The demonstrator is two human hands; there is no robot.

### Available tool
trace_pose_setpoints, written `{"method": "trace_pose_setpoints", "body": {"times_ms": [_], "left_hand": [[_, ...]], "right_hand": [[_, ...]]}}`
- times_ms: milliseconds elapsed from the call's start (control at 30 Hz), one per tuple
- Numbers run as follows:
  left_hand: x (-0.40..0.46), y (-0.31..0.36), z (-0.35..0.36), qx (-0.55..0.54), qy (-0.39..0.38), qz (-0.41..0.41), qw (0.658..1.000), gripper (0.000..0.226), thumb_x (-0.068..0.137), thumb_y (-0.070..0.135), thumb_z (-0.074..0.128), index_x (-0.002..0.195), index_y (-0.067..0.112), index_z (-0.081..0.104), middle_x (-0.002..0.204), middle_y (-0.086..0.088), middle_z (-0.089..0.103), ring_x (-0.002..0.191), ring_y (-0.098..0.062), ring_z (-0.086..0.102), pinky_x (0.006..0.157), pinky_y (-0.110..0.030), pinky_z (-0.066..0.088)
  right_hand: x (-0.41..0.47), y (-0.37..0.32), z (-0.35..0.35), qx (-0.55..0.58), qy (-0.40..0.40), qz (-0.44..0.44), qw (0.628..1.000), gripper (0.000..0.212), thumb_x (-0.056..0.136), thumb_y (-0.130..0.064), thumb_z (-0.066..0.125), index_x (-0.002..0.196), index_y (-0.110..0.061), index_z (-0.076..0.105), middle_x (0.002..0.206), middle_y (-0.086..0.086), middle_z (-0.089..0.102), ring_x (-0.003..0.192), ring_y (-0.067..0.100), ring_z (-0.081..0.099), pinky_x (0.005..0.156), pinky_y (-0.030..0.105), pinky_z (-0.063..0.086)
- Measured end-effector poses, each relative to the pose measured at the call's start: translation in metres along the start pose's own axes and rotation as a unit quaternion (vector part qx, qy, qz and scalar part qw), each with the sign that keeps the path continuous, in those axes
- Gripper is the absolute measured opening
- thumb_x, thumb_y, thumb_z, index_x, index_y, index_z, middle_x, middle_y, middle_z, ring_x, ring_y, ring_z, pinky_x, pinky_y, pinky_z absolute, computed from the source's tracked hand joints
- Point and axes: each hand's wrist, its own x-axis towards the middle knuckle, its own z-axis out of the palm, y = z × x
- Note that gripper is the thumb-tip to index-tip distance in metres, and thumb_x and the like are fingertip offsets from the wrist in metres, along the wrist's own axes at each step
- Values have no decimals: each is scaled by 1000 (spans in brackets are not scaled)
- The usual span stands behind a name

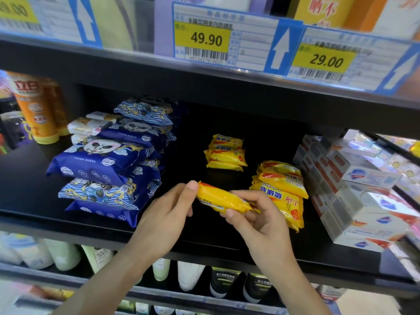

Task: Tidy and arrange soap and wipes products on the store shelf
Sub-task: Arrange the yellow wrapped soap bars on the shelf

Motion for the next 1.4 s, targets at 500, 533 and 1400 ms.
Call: {"method": "trace_pose_setpoints", "body": {"times_ms": [500,533,1400], "left_hand": [[5,1,-2,-85,-67,-50,993,52,80,78,45,117,48,66,91,14,79,90,6,65,92,-38,49],[5,1,-2,-90,-64,-55,992,50,80,74,50,119,46,66,93,15,79,91,6,66,96,-40,50],[-2,0,-7,-111,-108,28,988,53,75,69,58,124,48,63,110,14,76,108,0,66,109,-37,42]], "right_hand": [[1,3,3,-46,-49,-29,997,48,83,8,78,106,-34,72,130,-10,62,120,21,67,87,32,60],[1,3,3,-60,-51,-32,996,50,83,9,78,107,-34,72,133,-11,60,121,19,66,89,33,60],[91,-88,-77,-555,-61,33,829,37,95,-41,67,126,-51,49,123,-8,66,111,20,63,102,42,50]]}}
